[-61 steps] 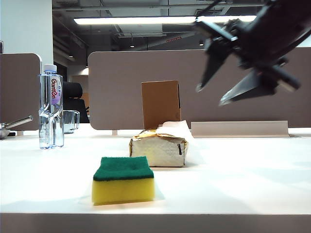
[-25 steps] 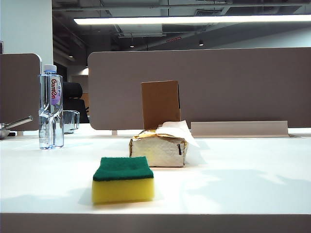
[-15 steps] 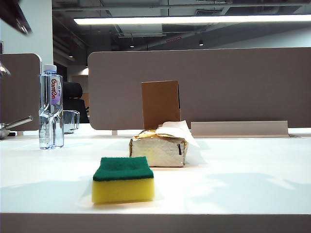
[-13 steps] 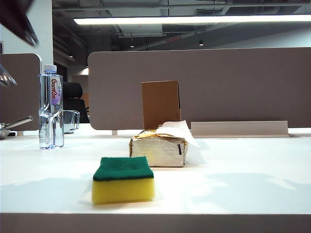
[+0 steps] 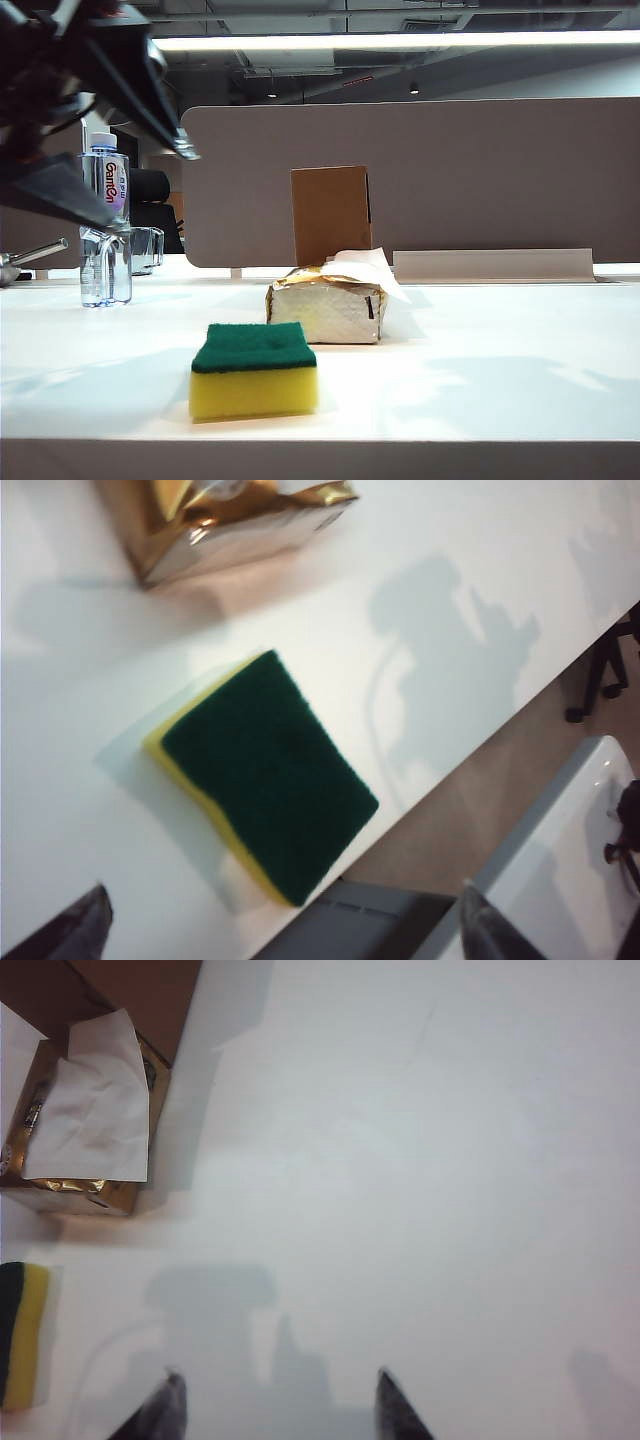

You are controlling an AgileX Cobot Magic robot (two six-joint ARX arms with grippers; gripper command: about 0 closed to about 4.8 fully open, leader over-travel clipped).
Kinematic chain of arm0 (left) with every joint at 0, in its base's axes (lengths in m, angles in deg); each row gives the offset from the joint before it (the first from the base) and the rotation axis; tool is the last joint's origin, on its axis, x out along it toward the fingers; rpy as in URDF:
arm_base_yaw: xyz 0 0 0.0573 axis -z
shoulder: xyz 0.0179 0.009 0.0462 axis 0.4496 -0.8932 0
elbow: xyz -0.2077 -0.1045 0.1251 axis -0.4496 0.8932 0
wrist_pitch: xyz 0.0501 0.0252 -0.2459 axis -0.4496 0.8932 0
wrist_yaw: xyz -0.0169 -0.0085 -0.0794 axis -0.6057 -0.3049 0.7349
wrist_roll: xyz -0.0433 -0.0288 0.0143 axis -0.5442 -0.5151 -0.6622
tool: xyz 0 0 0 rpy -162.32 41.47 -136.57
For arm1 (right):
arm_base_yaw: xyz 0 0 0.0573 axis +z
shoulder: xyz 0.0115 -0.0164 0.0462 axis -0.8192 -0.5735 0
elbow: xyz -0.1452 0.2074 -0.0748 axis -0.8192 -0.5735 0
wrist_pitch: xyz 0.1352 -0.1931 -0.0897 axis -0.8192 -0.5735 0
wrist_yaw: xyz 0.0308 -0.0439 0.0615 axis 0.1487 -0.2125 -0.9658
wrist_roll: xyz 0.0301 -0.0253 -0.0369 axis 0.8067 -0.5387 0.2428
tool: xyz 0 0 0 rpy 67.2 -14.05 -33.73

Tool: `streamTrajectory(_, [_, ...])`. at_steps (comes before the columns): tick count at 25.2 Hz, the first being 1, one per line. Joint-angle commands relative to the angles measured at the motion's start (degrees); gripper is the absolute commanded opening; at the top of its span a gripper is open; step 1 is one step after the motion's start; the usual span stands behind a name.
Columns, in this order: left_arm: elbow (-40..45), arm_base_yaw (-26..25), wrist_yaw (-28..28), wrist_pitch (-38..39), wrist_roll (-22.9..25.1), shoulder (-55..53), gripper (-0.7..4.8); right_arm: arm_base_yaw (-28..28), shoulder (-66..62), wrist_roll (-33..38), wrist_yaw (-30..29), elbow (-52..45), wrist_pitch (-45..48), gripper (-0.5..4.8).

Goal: Move the sponge from right to left to wipe the table, avoiding obstacles on the table, and finally reaching the bottle of mineral water.

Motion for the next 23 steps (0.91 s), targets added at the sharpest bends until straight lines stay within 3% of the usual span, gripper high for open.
streamTrajectory(1, [-0.2, 5.0, -5.7, -4.3, -1.9, 0.2, 4.79, 0.0, 0.2, 0.0, -0.4, 0.2, 0.5, 2.42])
streamTrajectory(4, [0.0, 9.3, -7.9, -7.4, -5.2, -0.8, 4.79, 0.0, 0.2, 0.0, -0.5, 0.2, 0.5, 2.42])
streamTrajectory(7, [0.0, 10.0, -7.8, -9.2, -8.1, -3.8, 4.79, 0.1, 0.5, 0.0, -0.9, 0.2, 0.1, 2.42])
streamTrajectory(23, [0.0, 11.9, -7.5, -9.1, -8.9, -14.1, 4.79, 0.1, 0.9, 0.3, -1.7, 0.2, -0.4, 2.41])
